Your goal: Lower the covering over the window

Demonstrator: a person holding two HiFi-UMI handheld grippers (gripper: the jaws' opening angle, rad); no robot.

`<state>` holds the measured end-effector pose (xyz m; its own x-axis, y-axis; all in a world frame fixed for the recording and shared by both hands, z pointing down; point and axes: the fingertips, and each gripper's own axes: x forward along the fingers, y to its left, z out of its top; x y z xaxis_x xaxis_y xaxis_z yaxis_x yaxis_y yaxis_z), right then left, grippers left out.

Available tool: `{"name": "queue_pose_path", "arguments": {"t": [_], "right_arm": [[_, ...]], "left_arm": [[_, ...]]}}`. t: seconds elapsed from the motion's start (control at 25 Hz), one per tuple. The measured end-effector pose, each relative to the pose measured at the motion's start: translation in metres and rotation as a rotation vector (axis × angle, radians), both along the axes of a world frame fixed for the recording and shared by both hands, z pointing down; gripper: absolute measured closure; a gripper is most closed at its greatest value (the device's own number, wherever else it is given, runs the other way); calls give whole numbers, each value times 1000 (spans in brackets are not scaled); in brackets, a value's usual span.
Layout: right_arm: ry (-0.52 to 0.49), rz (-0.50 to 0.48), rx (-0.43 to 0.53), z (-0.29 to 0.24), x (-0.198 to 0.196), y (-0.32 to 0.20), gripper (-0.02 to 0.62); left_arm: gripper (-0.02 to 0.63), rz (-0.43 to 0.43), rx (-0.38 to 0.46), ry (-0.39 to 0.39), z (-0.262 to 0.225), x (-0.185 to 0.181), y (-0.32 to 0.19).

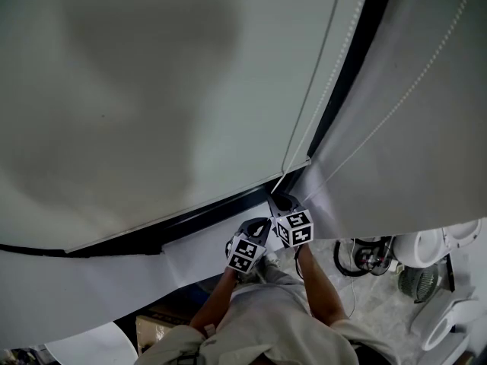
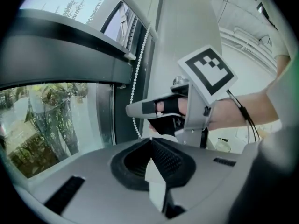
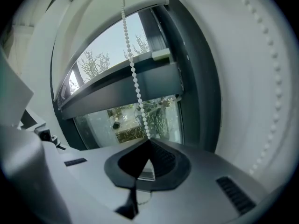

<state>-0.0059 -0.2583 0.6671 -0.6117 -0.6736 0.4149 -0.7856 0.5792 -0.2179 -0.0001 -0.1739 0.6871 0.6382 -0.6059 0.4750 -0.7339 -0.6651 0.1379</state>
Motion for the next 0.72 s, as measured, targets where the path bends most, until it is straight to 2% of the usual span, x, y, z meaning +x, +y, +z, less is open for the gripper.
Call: {"name": "queue_pose_path", "arguments": {"t": [0.24,0.72], "right_arm": [[28,0,-55,21,2,2,600],[93,-5,-2,16,2,10,594]], "left_arm": [[592,-5,4,-1,-3,2,1],[591,-29,33,10,-10,-4,7]]}}
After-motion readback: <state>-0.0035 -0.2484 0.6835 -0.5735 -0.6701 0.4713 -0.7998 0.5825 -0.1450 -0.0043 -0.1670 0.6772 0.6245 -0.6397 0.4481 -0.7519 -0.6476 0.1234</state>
